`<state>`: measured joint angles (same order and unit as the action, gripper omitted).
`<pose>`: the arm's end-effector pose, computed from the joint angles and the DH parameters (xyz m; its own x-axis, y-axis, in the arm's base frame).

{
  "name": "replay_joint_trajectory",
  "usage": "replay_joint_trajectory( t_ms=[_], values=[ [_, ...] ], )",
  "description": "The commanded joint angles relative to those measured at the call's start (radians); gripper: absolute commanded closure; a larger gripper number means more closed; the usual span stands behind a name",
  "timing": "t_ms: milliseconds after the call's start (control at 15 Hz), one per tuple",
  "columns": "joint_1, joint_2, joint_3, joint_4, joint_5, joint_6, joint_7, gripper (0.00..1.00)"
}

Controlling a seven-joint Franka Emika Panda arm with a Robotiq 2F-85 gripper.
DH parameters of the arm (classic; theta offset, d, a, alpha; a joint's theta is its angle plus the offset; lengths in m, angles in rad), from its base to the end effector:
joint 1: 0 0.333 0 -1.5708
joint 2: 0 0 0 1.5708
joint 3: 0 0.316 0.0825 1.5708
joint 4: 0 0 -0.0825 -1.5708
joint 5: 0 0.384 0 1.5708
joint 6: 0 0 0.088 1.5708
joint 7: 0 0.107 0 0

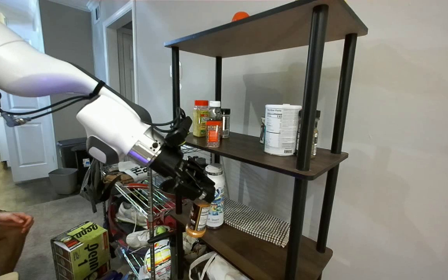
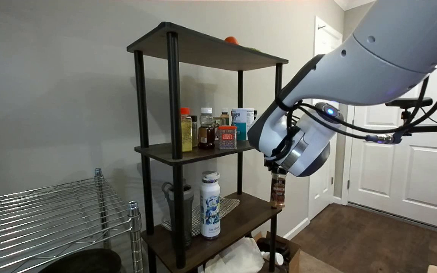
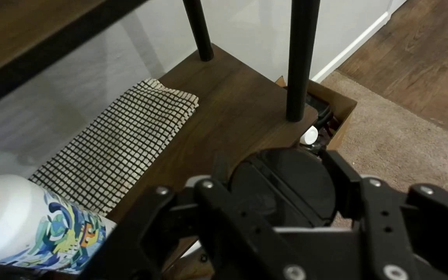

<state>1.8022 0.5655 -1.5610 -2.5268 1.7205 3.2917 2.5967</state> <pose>0.4254 -0.0037 0.3562 -0.3803 0.5204 -0.7645 0.6405 0.7446 0.1882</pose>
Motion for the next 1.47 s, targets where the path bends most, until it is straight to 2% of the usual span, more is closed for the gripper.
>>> replay_joint_trajectory(
  t_ms=[0, 133, 267, 467, 667, 1067, 1400],
  values=[
    [-0.141, 0.067, 0.111, 0.049, 0.011, -0.069, -0.001, 0.64],
    [-0.205, 0.092, 0.153, 0.087, 0.034, -0.106, -0.01, 0.64],
    [-0.251, 0.114, 0.163, 0.126, 0.06, -0.129, -0.023, 0.64],
    [-0.266, 0.137, 0.113, 0.159, 0.136, -0.131, -0.018, 0.64],
    [-0.294, 0.168, 0.097, 0.171, 0.193, -0.139, -0.006, 0.64],
    [-0.407, 0.231, 0.161, 0.231, 0.296, -0.195, 0.007, 0.64],
    [-0.467, 0.287, 0.169, 0.28, 0.379, -0.234, -0.004, 0.64]
  ],
)
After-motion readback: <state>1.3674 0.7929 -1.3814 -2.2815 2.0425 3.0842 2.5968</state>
